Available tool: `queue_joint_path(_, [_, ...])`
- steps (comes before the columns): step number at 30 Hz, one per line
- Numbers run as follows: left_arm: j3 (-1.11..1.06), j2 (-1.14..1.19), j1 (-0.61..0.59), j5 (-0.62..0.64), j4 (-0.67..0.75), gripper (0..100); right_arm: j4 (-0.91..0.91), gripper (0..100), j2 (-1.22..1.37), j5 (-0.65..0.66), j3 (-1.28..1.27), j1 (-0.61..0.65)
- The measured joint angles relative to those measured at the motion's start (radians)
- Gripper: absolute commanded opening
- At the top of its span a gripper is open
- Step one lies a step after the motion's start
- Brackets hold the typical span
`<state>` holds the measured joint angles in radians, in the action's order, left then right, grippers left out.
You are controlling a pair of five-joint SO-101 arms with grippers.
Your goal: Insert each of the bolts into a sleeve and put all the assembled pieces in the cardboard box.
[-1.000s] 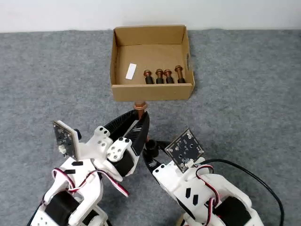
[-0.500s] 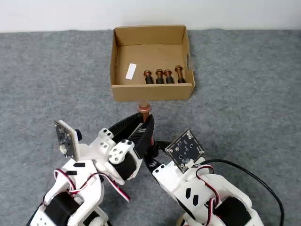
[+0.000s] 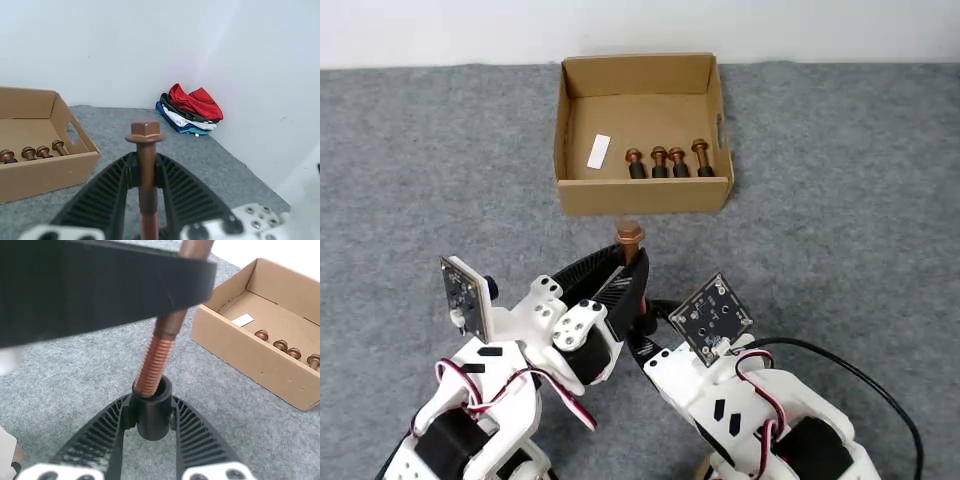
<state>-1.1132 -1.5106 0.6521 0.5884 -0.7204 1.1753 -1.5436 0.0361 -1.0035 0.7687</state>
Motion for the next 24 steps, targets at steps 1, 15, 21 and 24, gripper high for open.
queue_joint_path(1, [0.0, 0.0, 0.0, 0.0, 0.002, 0, 0.0, 0.8, 0.0, 0.0, 0.0, 0.0])
queue_joint_path(15, [-0.08, 0.003, 0.0, -0.002, 0.107, 0, 0.0, 0.8, 0.002, 0.0, 0.0, -0.005])
queue_joint_path(21, [0.037, -0.005, 0.029, -0.002, -0.12, 0, 0.0, 0.8, 0.002, 0.0, -0.002, 0.0])
queue_joint_path(24, [0.101, -0.005, 0.057, -0.003, -0.282, 0, 0.0, 0.8, 0.002, 0.0, -0.002, -0.005])
